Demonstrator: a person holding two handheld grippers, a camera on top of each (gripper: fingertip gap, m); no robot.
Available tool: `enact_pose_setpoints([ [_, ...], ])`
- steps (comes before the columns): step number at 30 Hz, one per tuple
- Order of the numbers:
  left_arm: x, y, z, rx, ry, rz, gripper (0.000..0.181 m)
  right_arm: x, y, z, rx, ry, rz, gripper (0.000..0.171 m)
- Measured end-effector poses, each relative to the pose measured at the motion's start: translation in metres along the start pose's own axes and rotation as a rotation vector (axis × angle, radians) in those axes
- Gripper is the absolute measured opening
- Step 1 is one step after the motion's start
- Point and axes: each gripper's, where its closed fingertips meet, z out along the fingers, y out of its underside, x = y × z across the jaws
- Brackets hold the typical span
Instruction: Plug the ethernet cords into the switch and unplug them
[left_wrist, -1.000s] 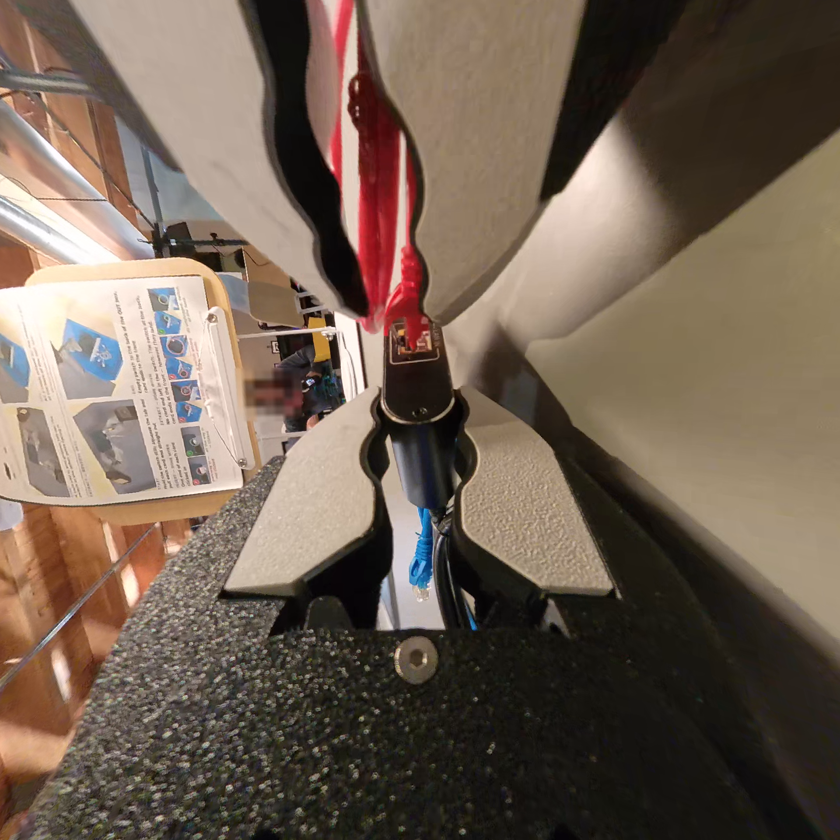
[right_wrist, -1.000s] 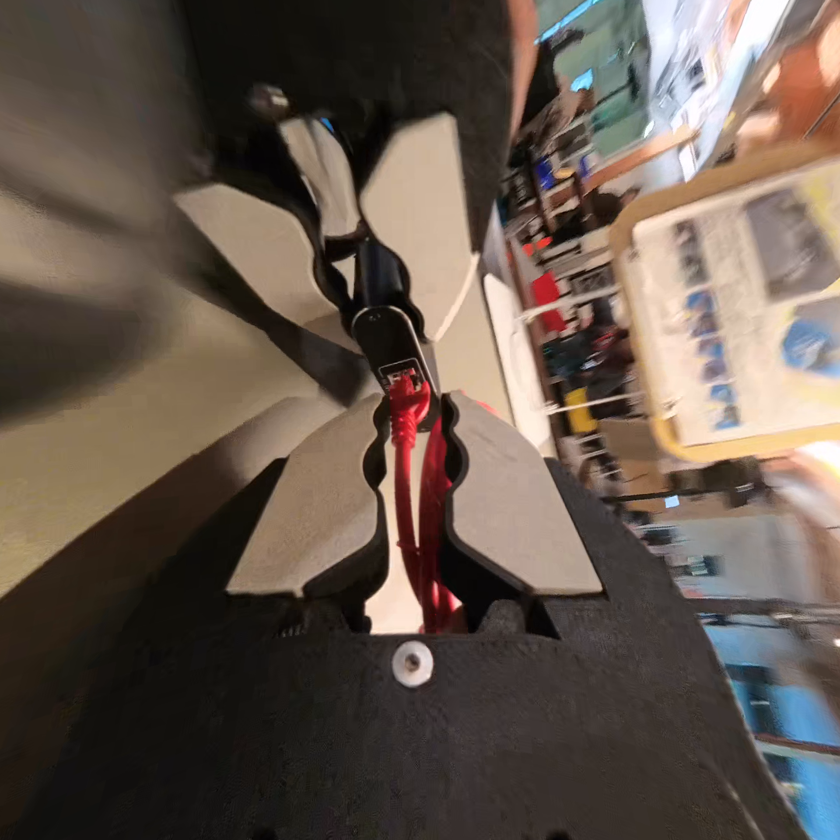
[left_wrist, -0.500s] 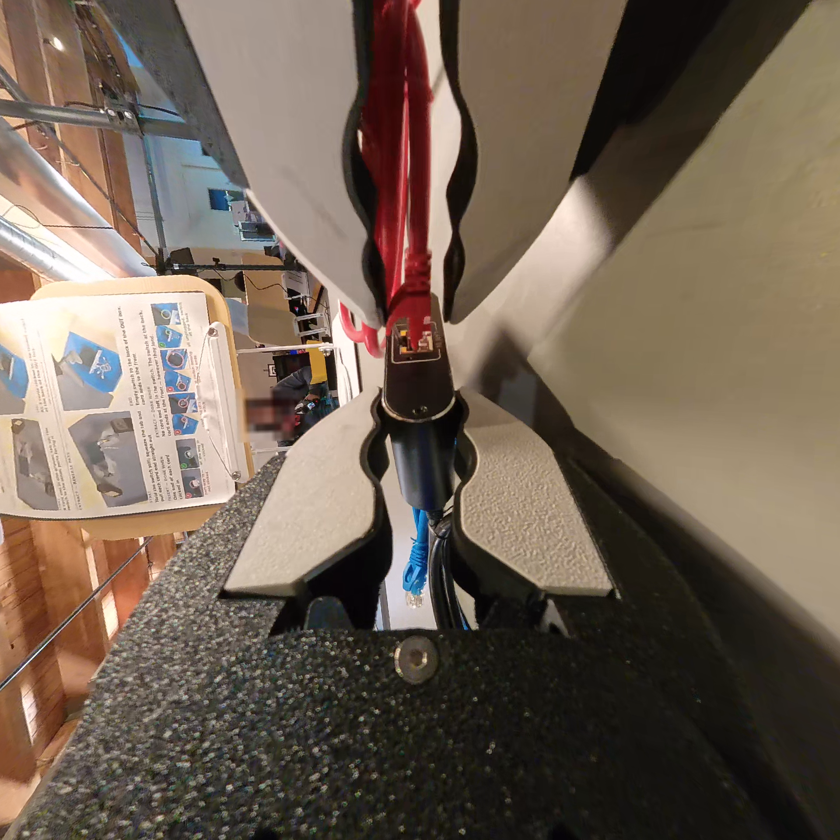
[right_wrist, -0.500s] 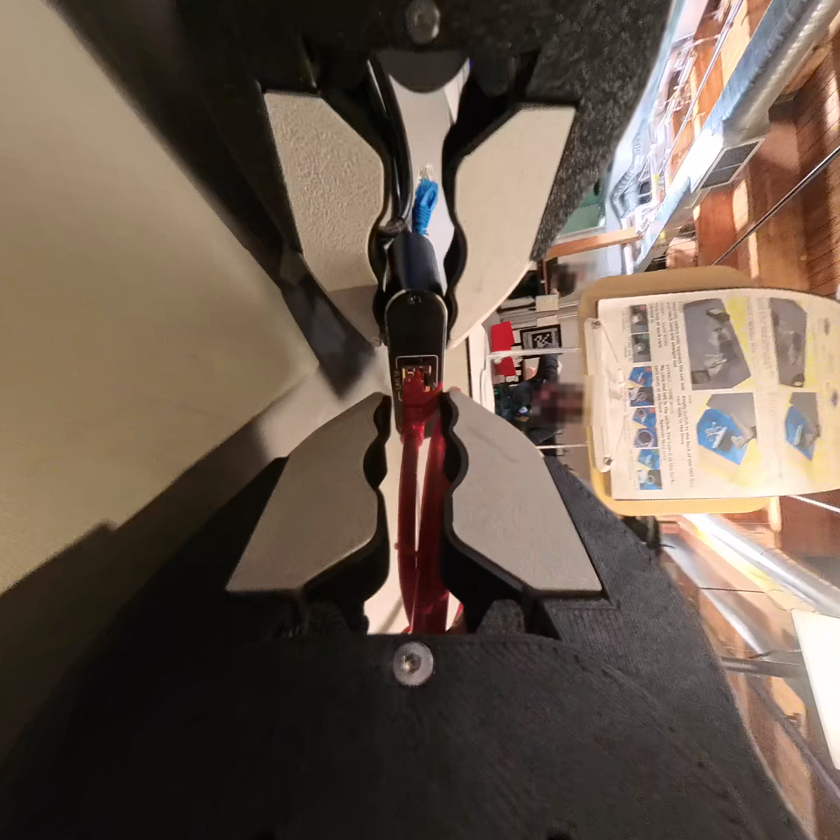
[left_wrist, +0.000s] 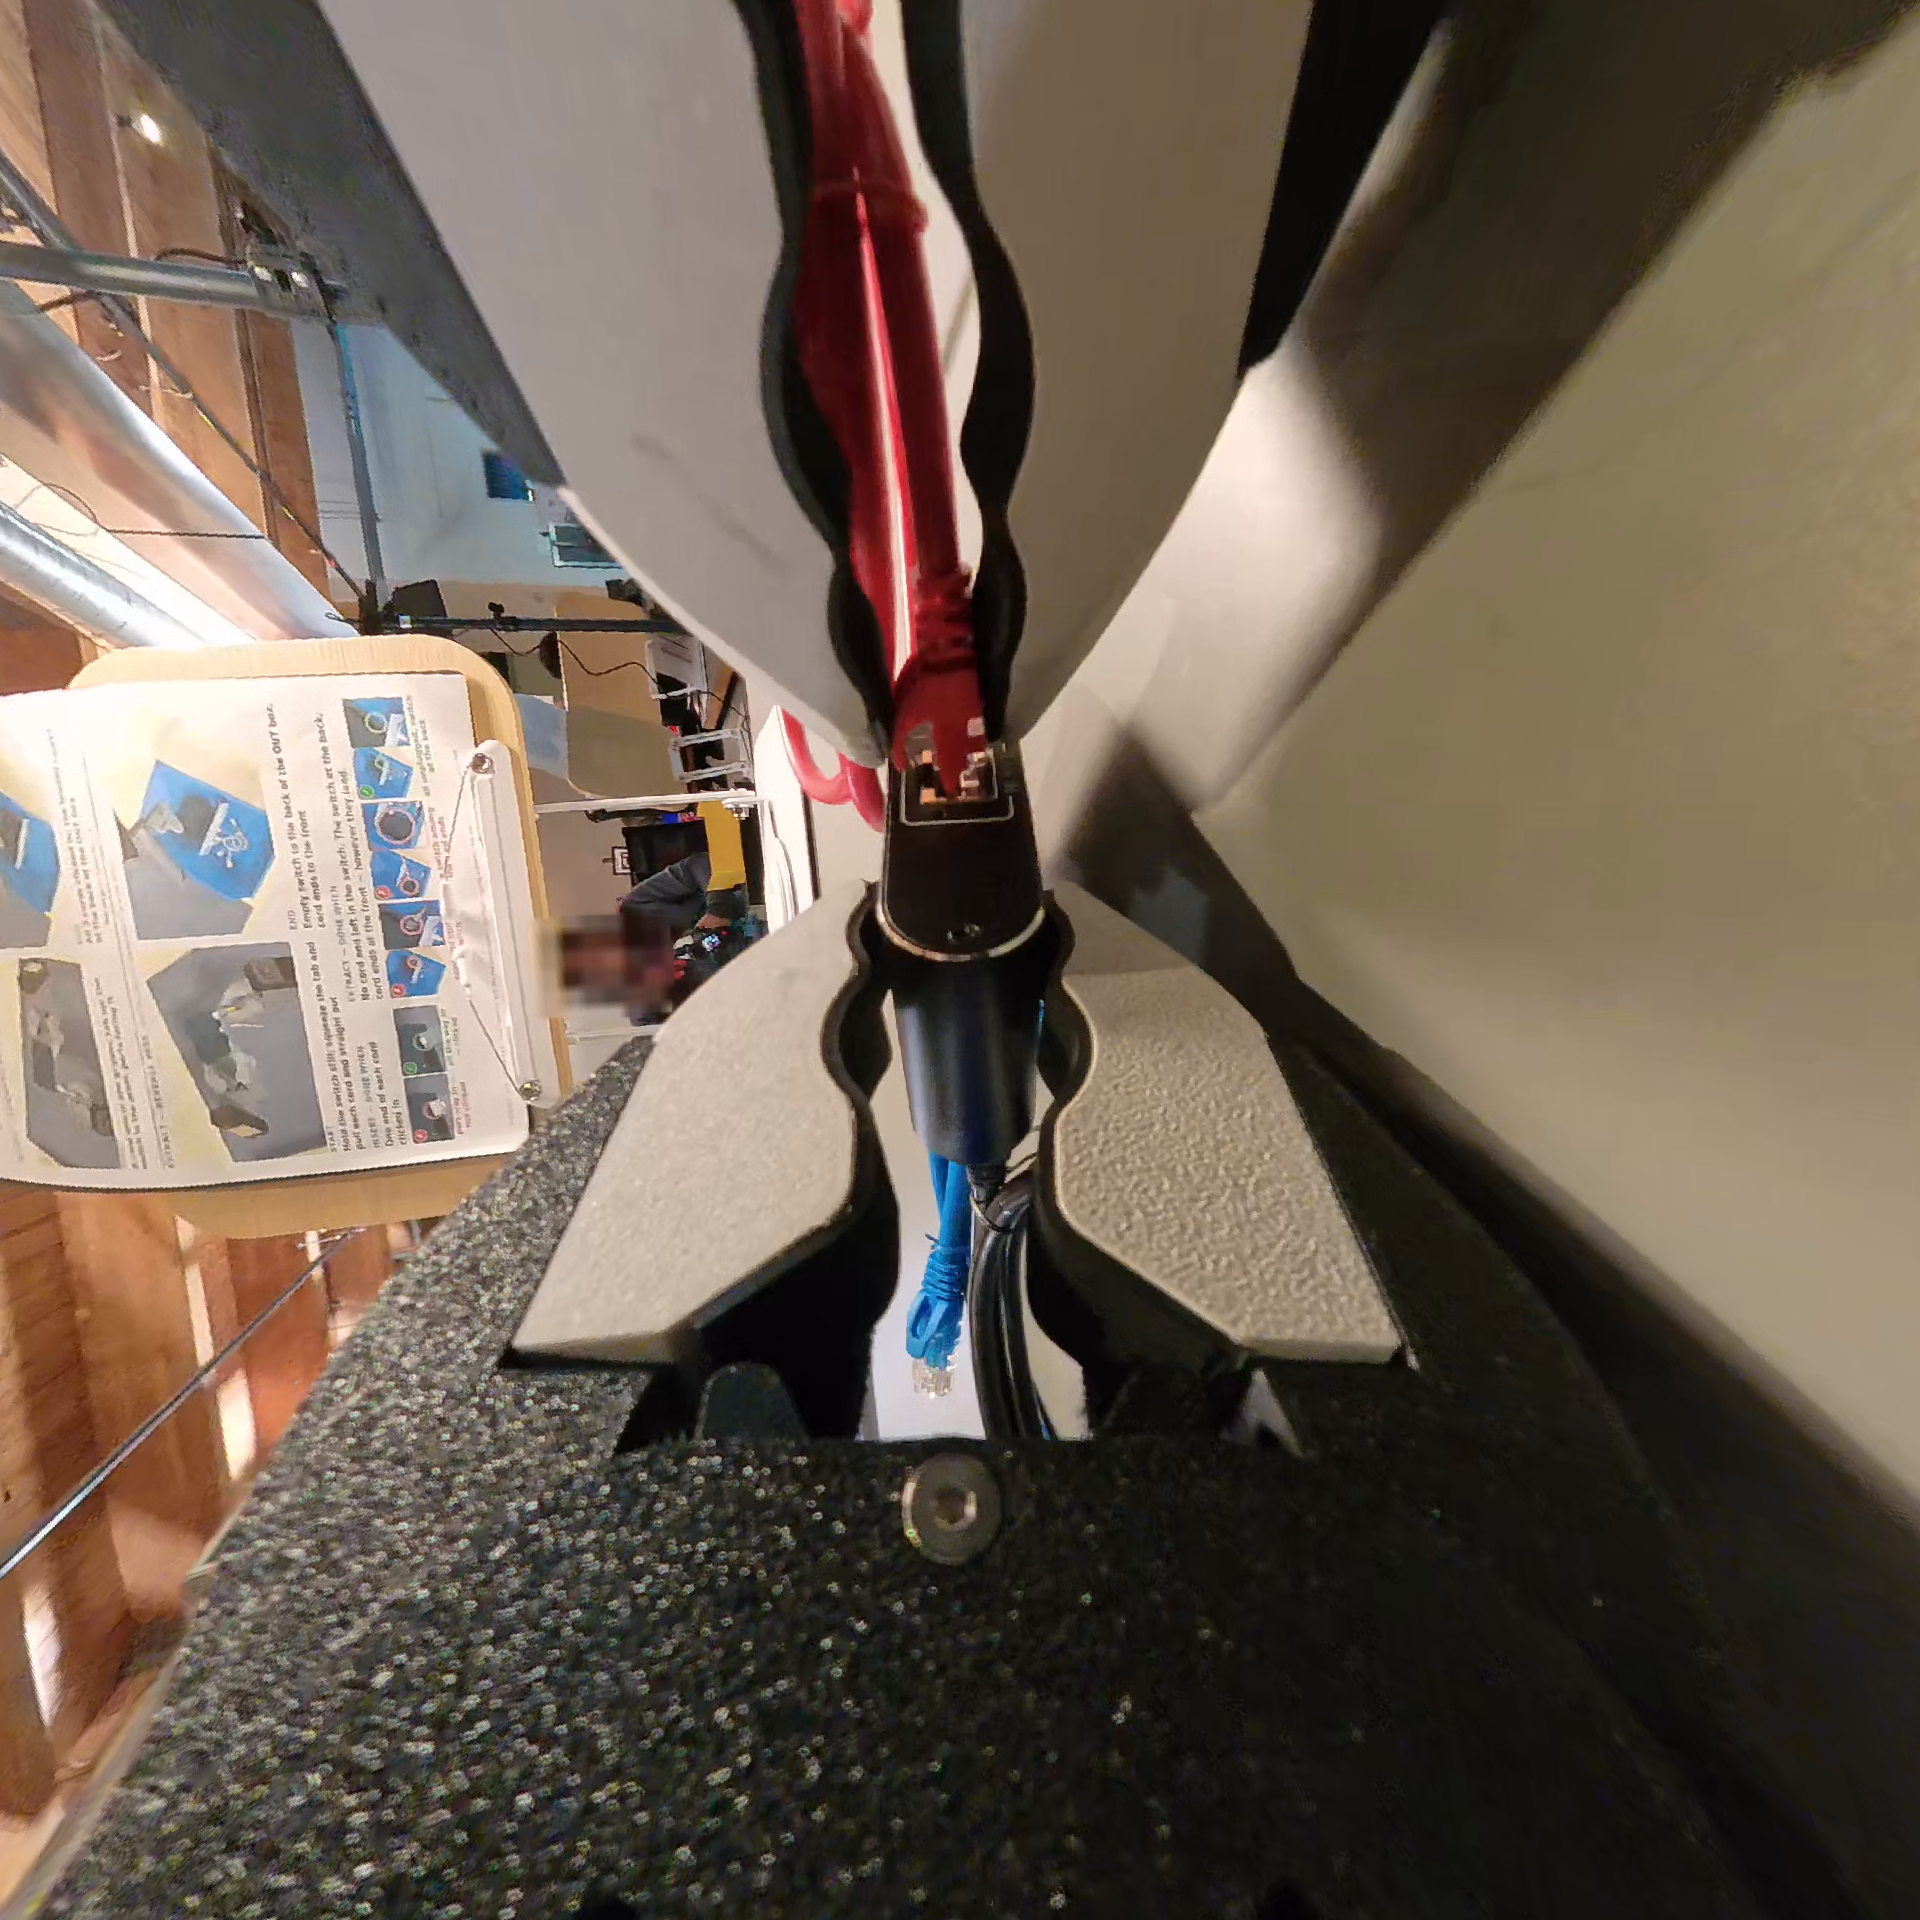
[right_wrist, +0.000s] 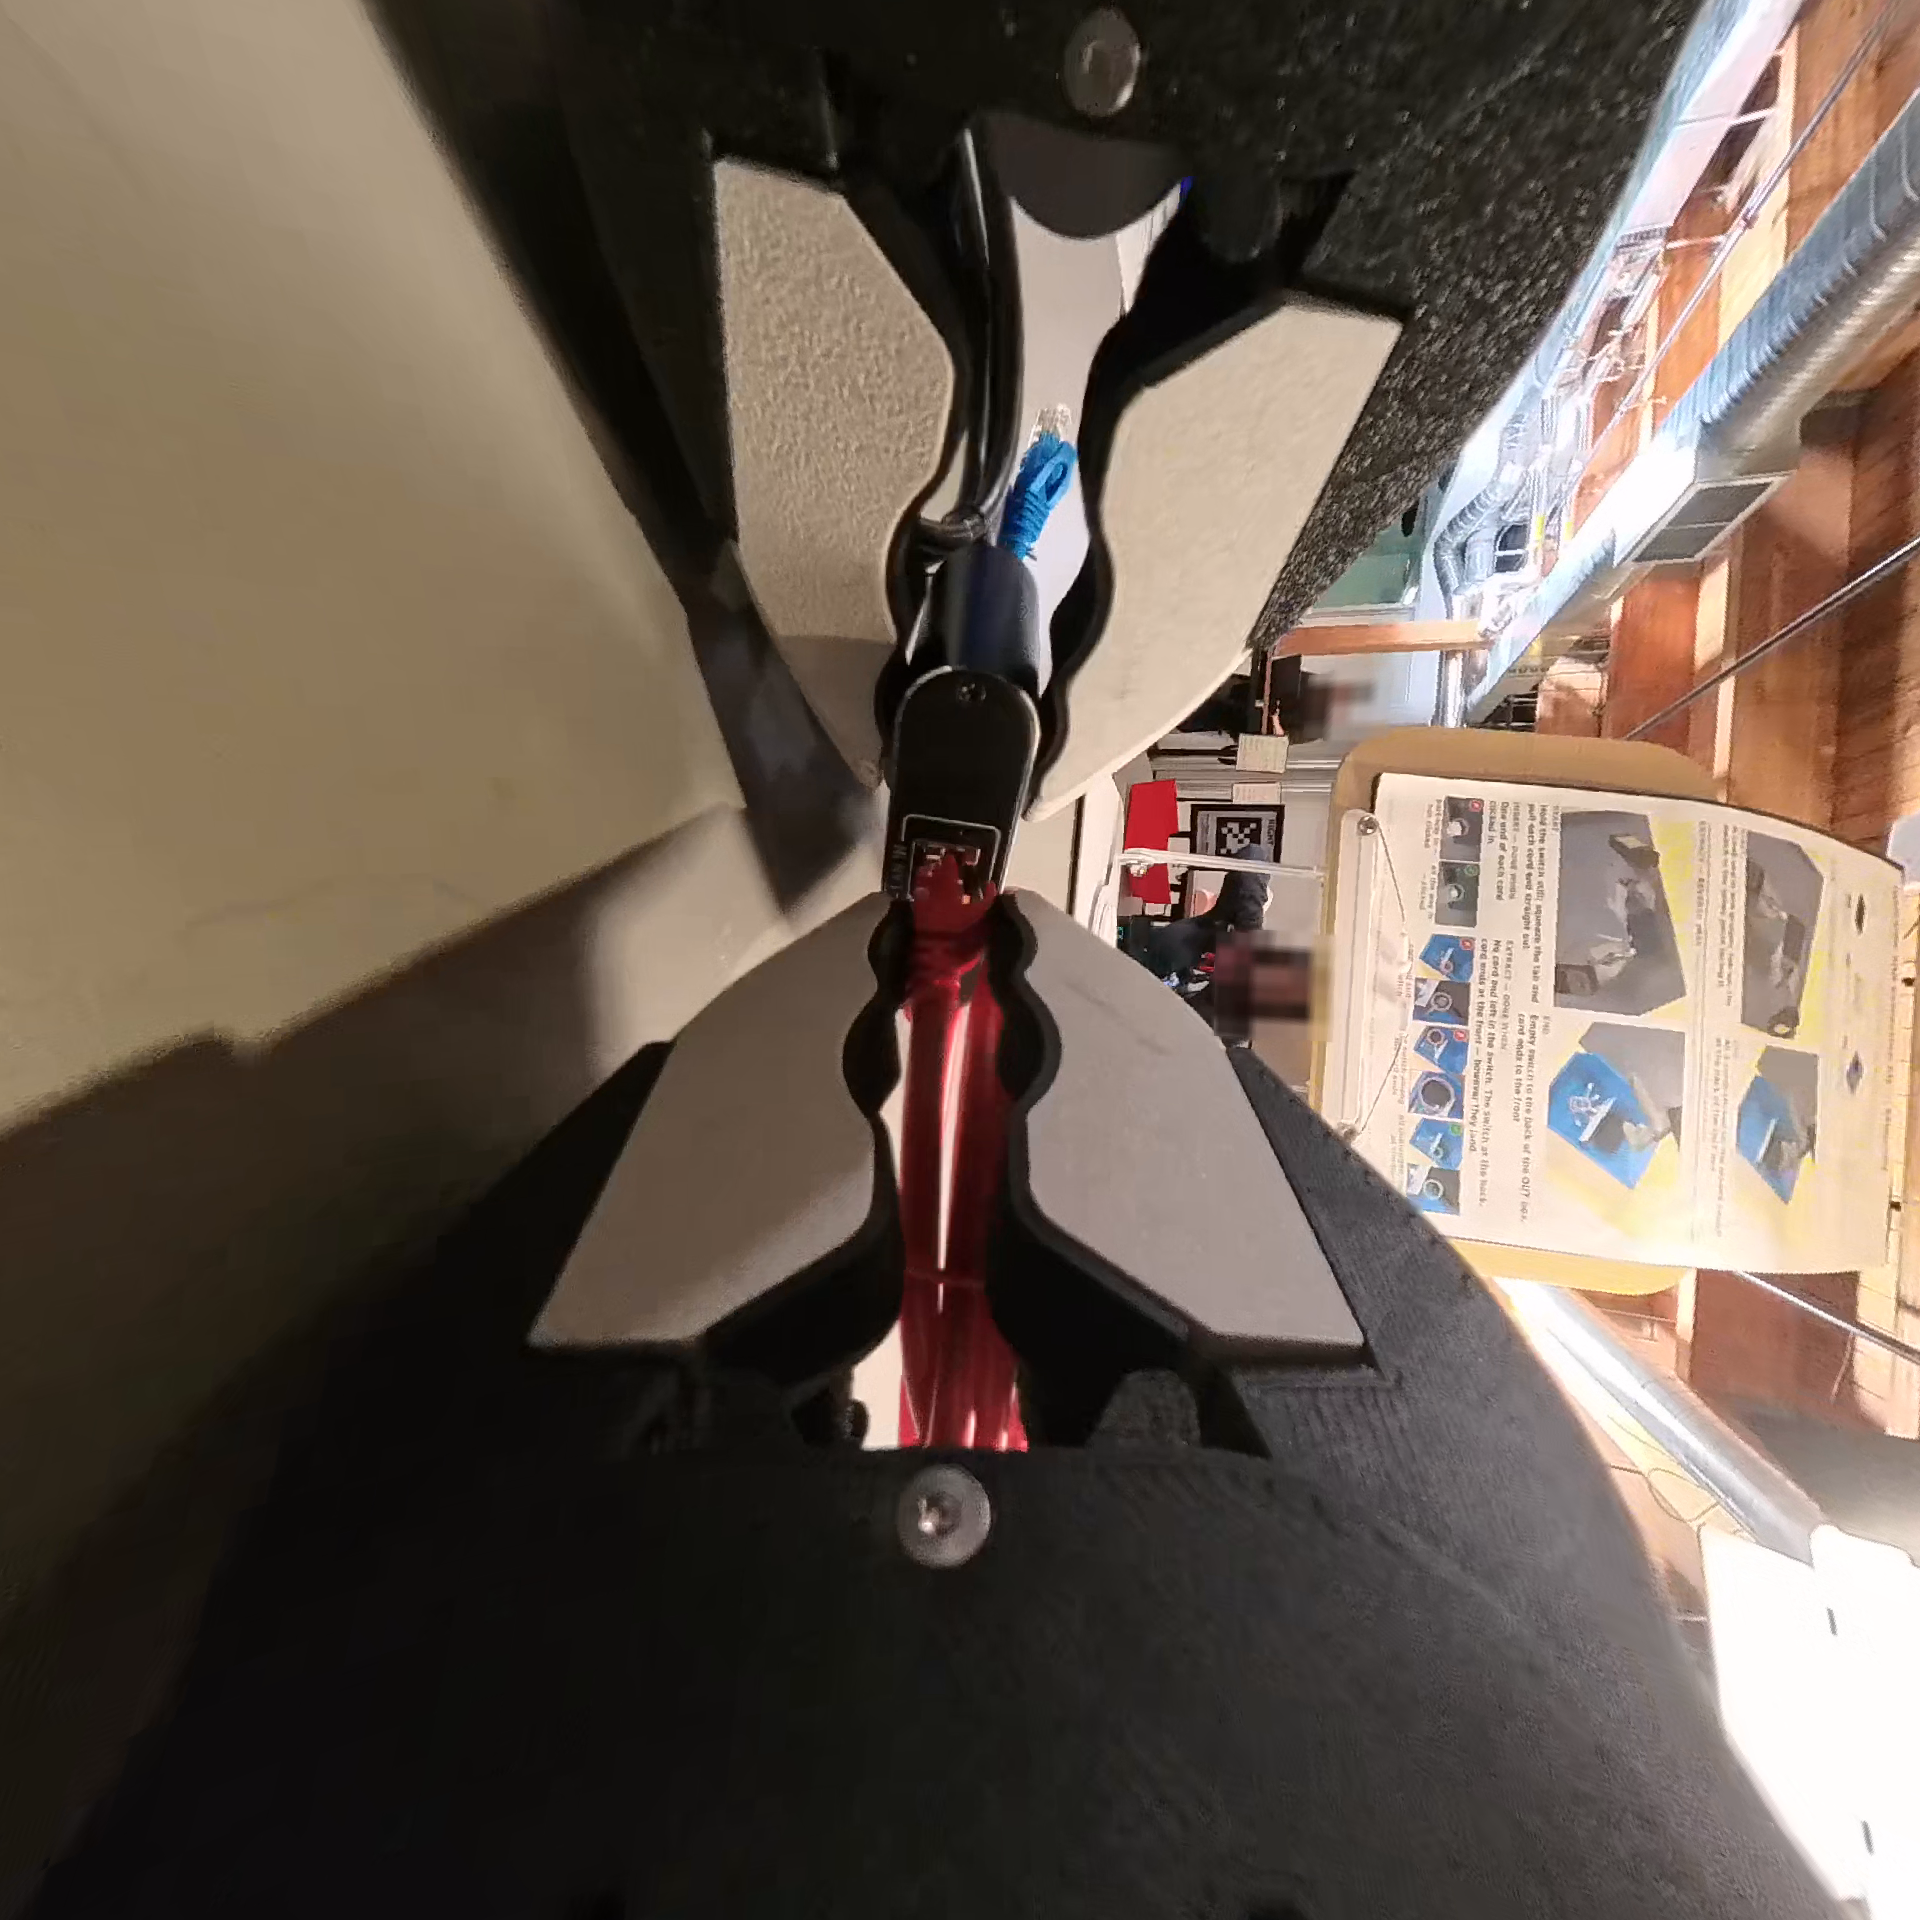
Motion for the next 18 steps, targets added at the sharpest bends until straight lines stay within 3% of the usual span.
enact_pose_setpoints([
  [1, 0.0, 0.0, 0.0, 0.008, 0.002, -0.012, 0.027, 0.001, -0.001, -0.001, 0.004, 0.001, -0.011, 0.014],
  [8, 0.001, -0.009, -0.004, 0.1, 0.014, -0.034, 0.027, -0.001, -0.005, -0.012, 0.08, 0.012, -0.119, 0.013],
  [15, -0.002, -0.006, -0.001, 0.048, -0.002, -0.067, 0.027, 0.003, -0.001, -0.011, -0.009, 0.076, -0.06, 0.014],
  [18, 0.001, -0.01, -0.003, 0.079, 0.007, -0.059, 0.027, 0.0, -0.004, -0.015, 0.048, 0.042, -0.032, 0.014],
])
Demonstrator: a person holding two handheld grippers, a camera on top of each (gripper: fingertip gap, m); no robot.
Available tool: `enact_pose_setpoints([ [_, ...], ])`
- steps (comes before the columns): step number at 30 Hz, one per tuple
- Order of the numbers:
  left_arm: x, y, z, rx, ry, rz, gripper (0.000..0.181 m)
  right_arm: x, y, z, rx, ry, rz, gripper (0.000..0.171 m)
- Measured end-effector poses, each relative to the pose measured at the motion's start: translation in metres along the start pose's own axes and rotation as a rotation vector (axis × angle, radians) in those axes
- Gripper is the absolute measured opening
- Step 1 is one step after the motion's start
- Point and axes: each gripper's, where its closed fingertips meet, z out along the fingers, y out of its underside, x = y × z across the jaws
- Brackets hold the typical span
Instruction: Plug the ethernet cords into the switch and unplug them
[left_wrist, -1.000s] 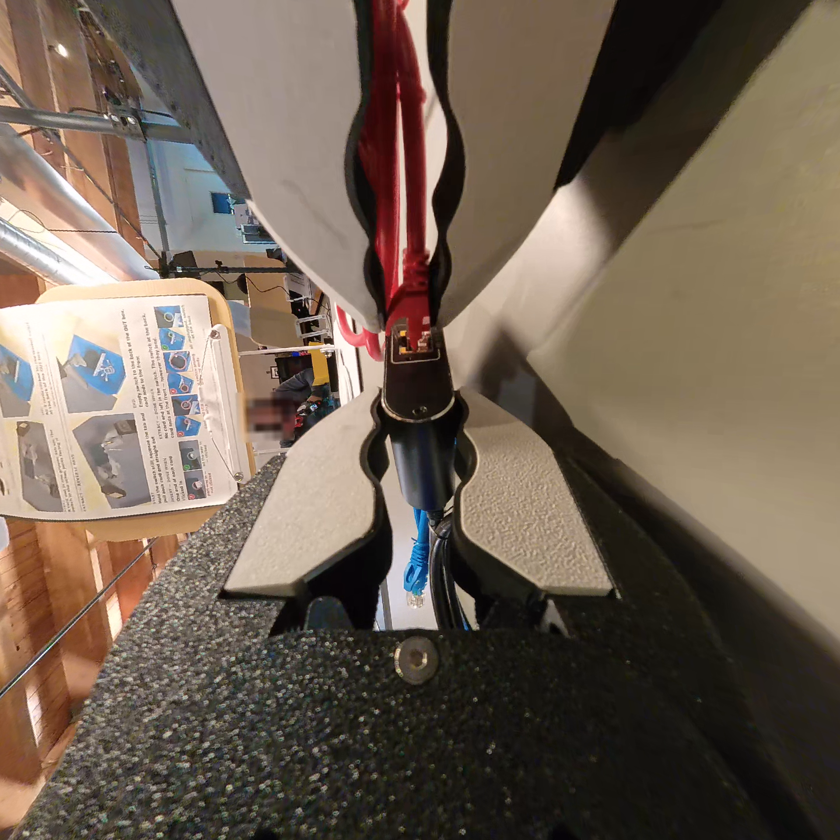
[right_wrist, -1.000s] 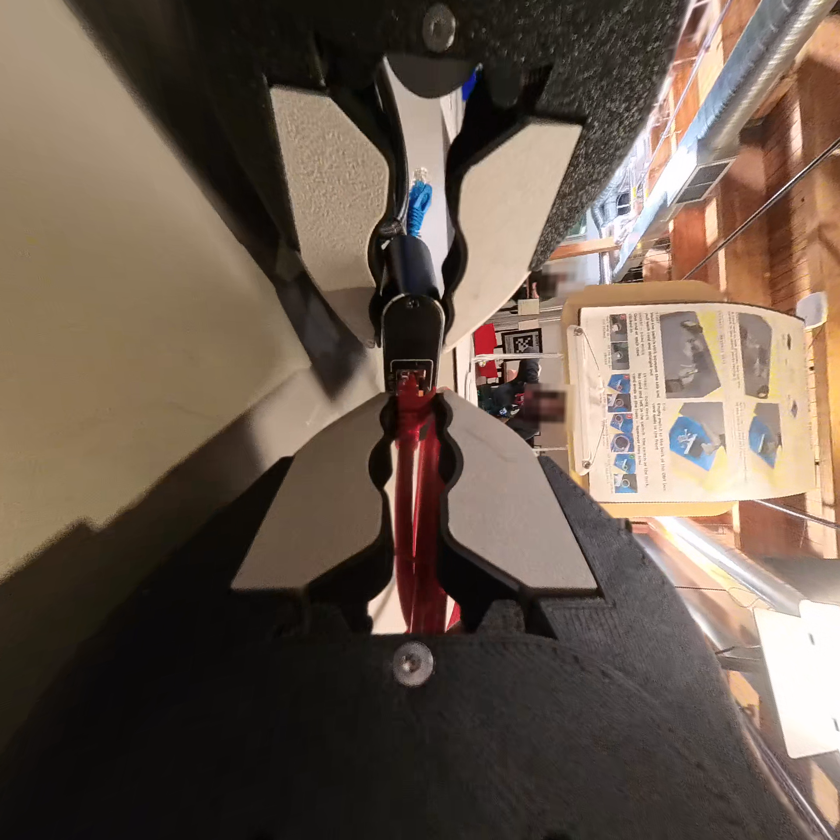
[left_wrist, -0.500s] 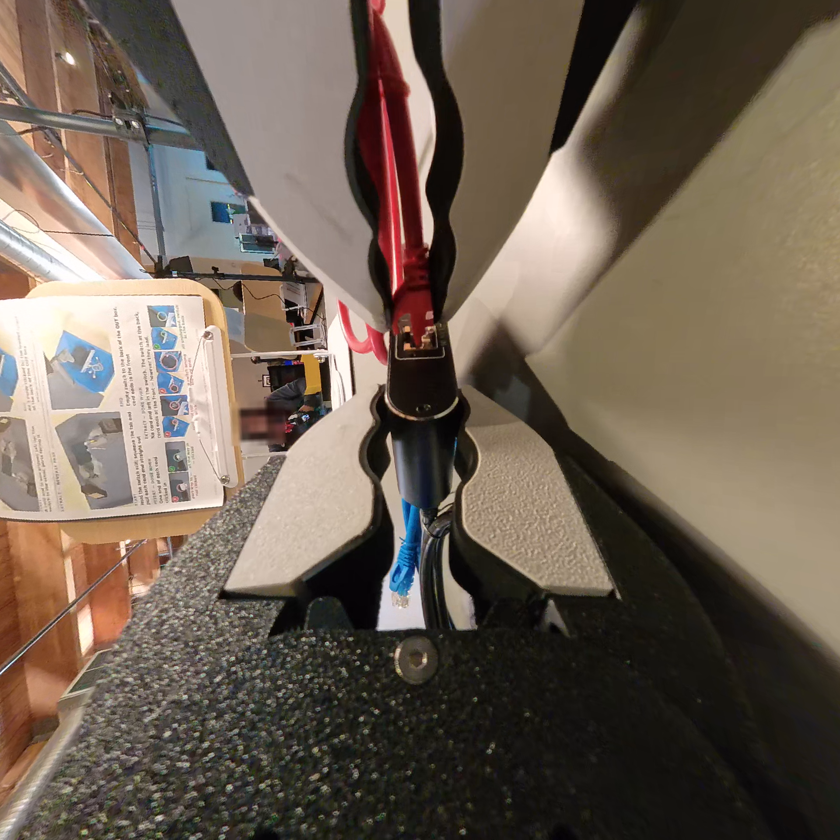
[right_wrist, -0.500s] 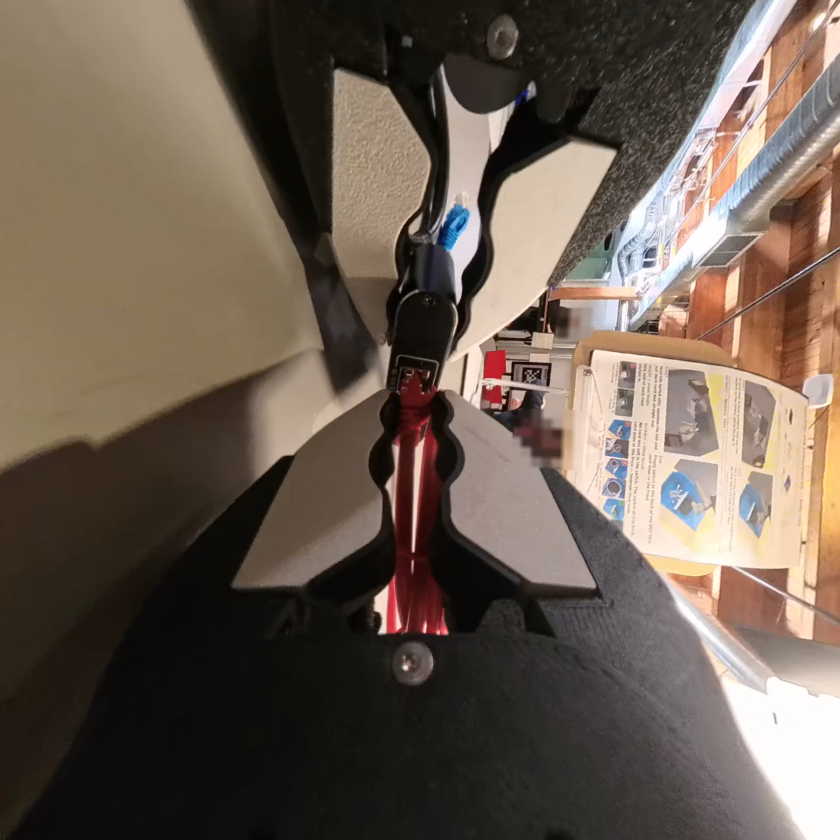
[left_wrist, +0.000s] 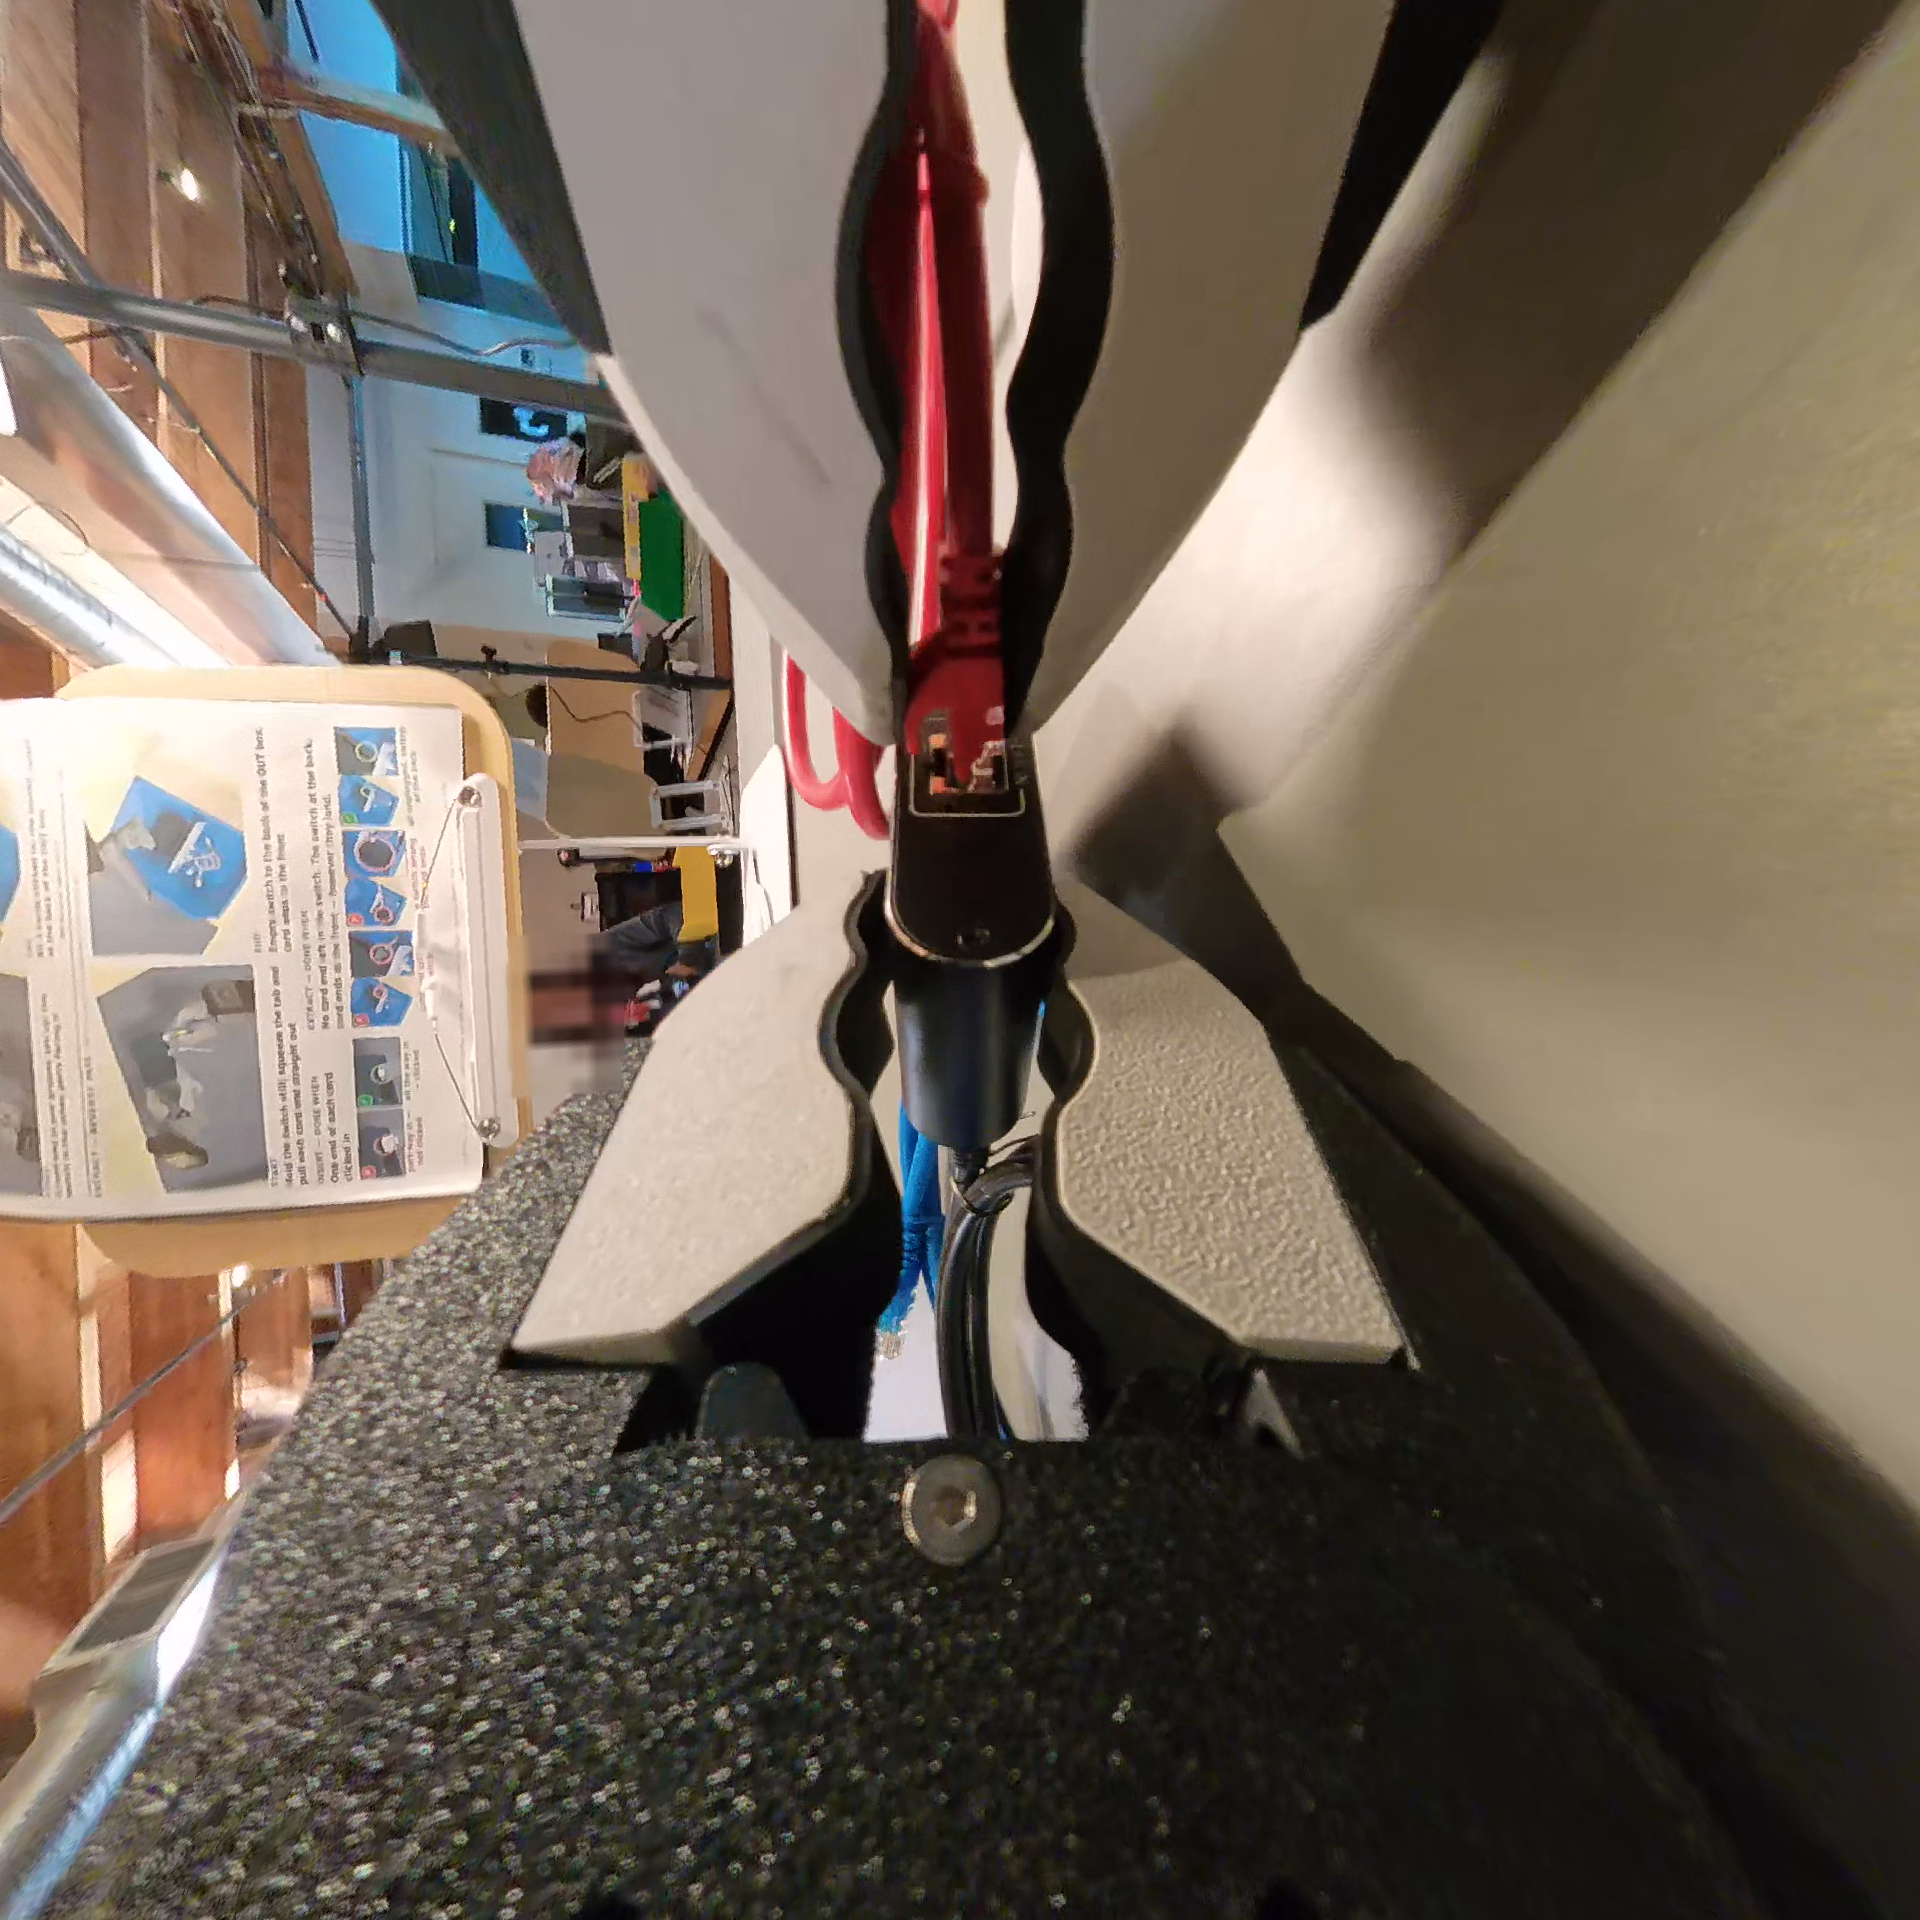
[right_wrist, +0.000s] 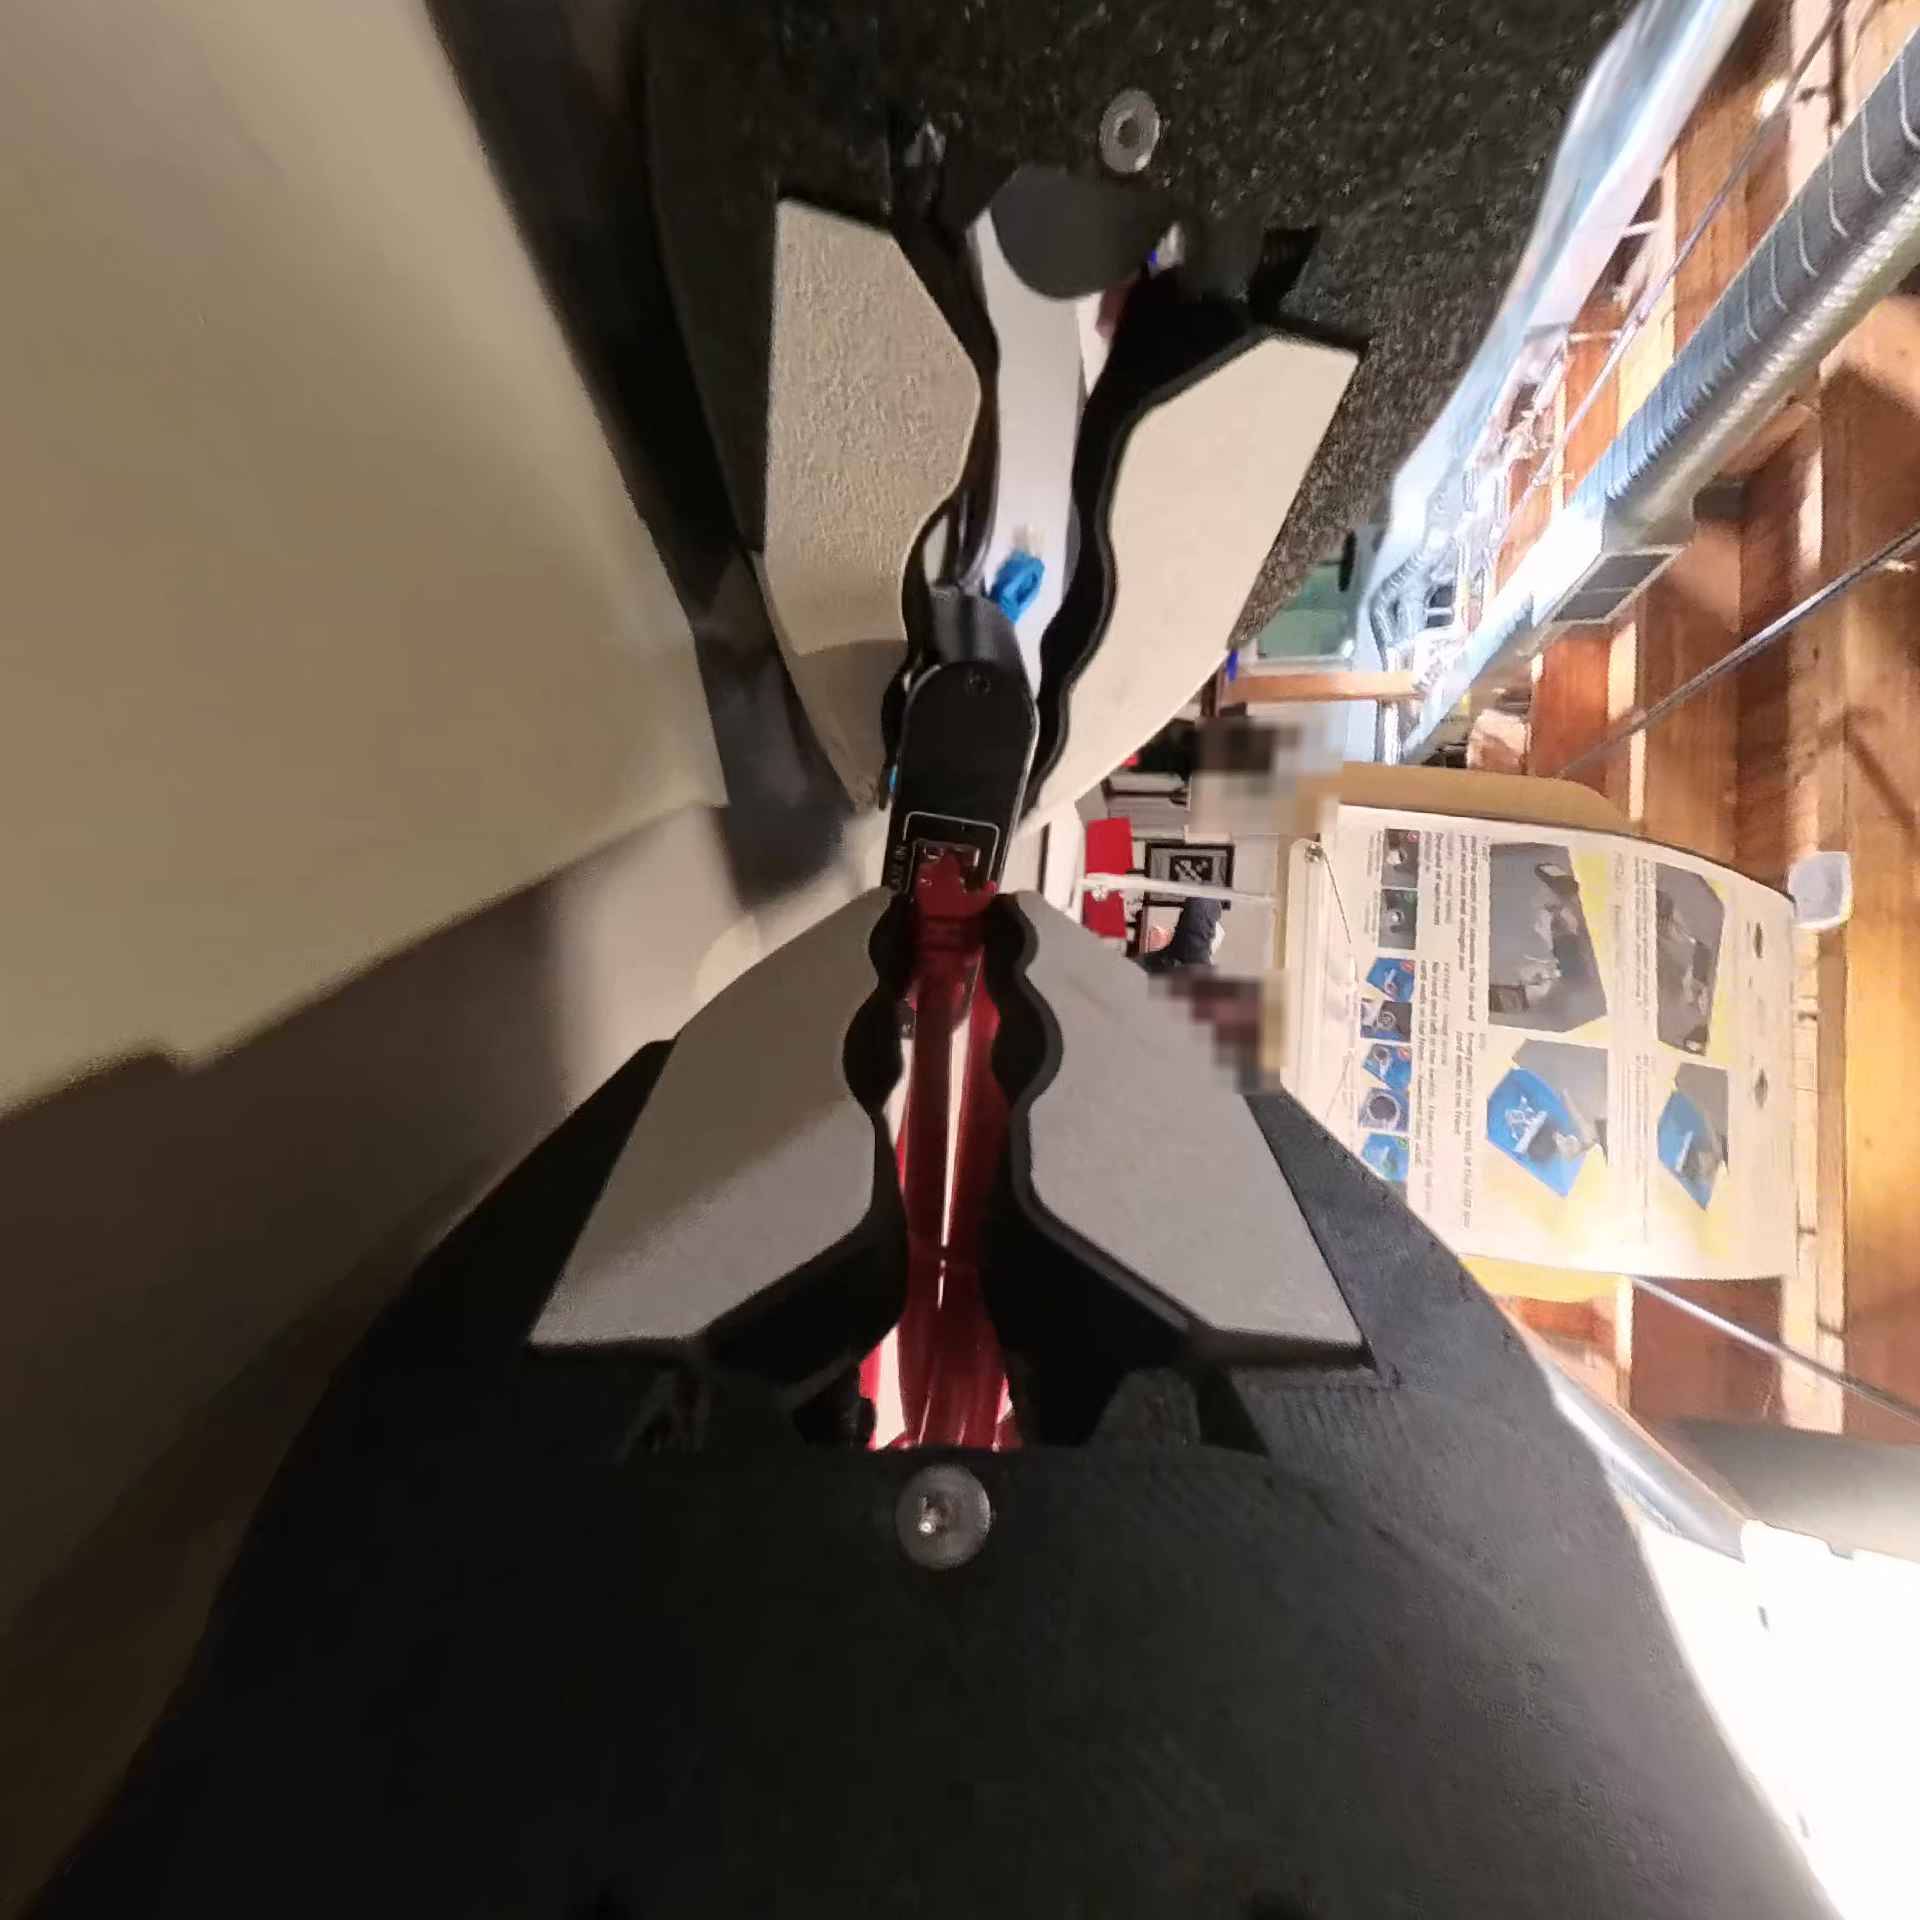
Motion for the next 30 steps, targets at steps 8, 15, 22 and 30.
enact_pose_setpoints([
  [8, 0.001, -0.004, 0.0, 0.019, 0.013, -0.024, 0.027, -0.001, 0.002, -0.005, -0.019, -0.017, 0.024, 0.014],
  [15, 0.005, -0.007, -0.001, 0.012, 0.012, 0.002, 0.027, -0.008, -0.002, -0.01, -0.012, -0.062, 0.035, 0.014],
  [22, 0.008, -0.01, -0.001, 0.029, 0.024, 0.017, 0.027, -0.012, -0.005, -0.014, 0.019, -0.072, -0.085, 0.013],
  [30, 0.009, -0.01, 0.0, -0.014, 0.038, -0.007, 0.027, -0.014, -0.004, -0.014, 0.015, -0.051, -0.139, 0.014],
])
